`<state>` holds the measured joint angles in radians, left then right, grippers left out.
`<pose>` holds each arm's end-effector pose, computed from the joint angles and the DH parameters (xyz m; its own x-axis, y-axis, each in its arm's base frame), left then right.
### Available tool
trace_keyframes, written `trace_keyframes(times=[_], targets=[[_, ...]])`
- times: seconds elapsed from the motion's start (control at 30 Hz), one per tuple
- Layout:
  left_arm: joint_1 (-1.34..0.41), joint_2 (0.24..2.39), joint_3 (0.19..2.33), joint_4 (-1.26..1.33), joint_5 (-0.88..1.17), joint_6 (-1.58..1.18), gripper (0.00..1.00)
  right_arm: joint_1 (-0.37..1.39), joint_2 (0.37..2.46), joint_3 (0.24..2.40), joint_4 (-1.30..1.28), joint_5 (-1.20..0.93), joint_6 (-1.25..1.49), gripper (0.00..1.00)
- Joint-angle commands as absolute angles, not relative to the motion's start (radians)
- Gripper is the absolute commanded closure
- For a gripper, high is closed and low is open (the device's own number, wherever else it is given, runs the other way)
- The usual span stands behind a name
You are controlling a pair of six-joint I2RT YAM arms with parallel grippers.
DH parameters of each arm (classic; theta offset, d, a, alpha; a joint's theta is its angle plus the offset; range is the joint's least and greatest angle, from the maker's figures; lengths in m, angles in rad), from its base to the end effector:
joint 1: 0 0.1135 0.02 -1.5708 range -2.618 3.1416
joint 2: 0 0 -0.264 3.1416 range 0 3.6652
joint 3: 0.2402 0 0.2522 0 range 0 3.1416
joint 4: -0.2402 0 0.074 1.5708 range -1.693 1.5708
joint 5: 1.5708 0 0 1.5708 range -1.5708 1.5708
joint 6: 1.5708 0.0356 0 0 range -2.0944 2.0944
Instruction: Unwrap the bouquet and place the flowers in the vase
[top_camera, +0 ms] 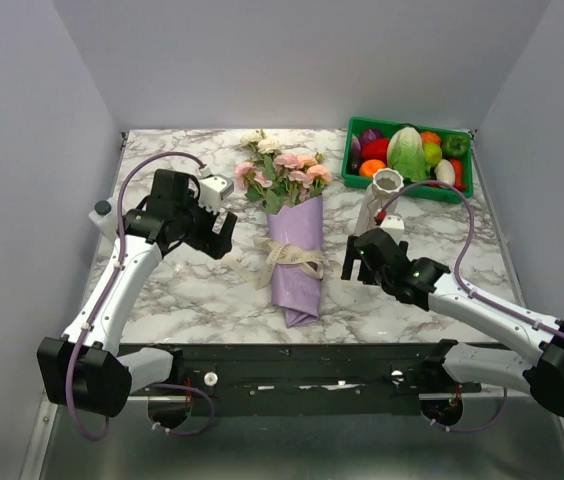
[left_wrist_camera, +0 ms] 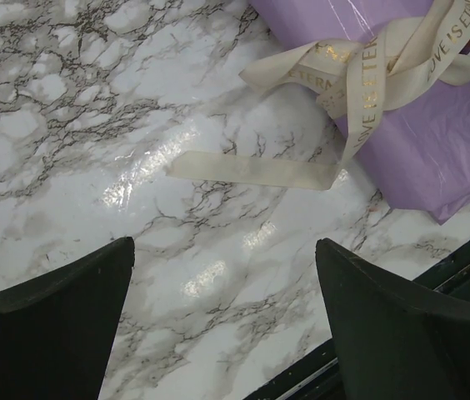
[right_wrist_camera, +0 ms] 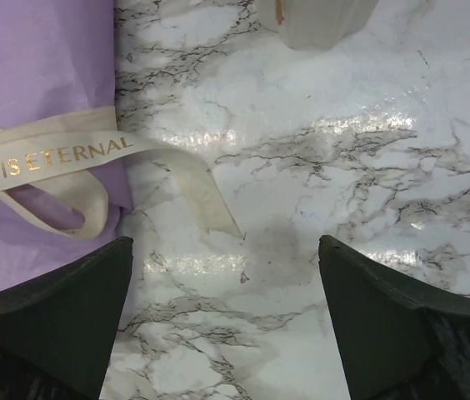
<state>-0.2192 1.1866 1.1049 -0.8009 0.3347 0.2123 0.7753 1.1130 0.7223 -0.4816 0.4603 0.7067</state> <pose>0.2302 -0.0633 0.3149 -0.6508 0.3489 -0.6743 0.5587 0.8215 -0.1142 0.1687 0.1432 0.2314 -0.6907 0.1377 -0.7100 0.0334 0.9867 0.1589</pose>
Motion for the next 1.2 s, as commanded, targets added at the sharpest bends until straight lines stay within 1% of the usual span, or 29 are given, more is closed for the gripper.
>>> trace_keyframes(times=[0.0, 0.33, 0.5, 0.63, 0.7, 1.03, 1.07, 1.17], targets=[[-0.245, 1.189, 1.095, -0.788, 0.368, 0.206, 0.01, 0.779, 1.134, 0.716, -0.505, 0.522, 0.738, 0.01], [-0.322, 1.262, 1.080, -0.753, 0.370, 0.195, 0.01, 0.779, 1.100, 0.652, -0.456, 0.569, 0.744, 0.04], [-0.417, 1.336, 1.094, -0.729, 0.367, 0.199, 0.01, 0.779, 1.158, 0.637, -0.442, 0.572, 0.762, 0.07], [-0.474, 1.431, 1.111, -0.724, 0.364, 0.219, 0.01, 0.779, 1.195, 0.621, -0.407, 0.569, 0.770, 0.13], [-0.498, 1.457, 1.111, -0.707, 0.357, 0.232, 0.01, 0.781, 1.204, 0.623, -0.388, 0.557, 0.765, 0.14], [-0.528, 1.580, 1.101, -0.598, 0.360, 0.270, 0.01, 0.779, 1.291, 0.673, -0.370, 0.586, 0.770, 0.18], [-0.529, 1.586, 1.103, -0.592, 0.368, 0.273, 0.02, 0.779, 1.298, 0.672, -0.368, 0.591, 0.772, 0.18], [-0.529, 1.603, 1.108, -0.581, 0.408, 0.288, 0.09, 0.779, 1.321, 0.678, -0.361, 0.604, 0.778, 0.18]])
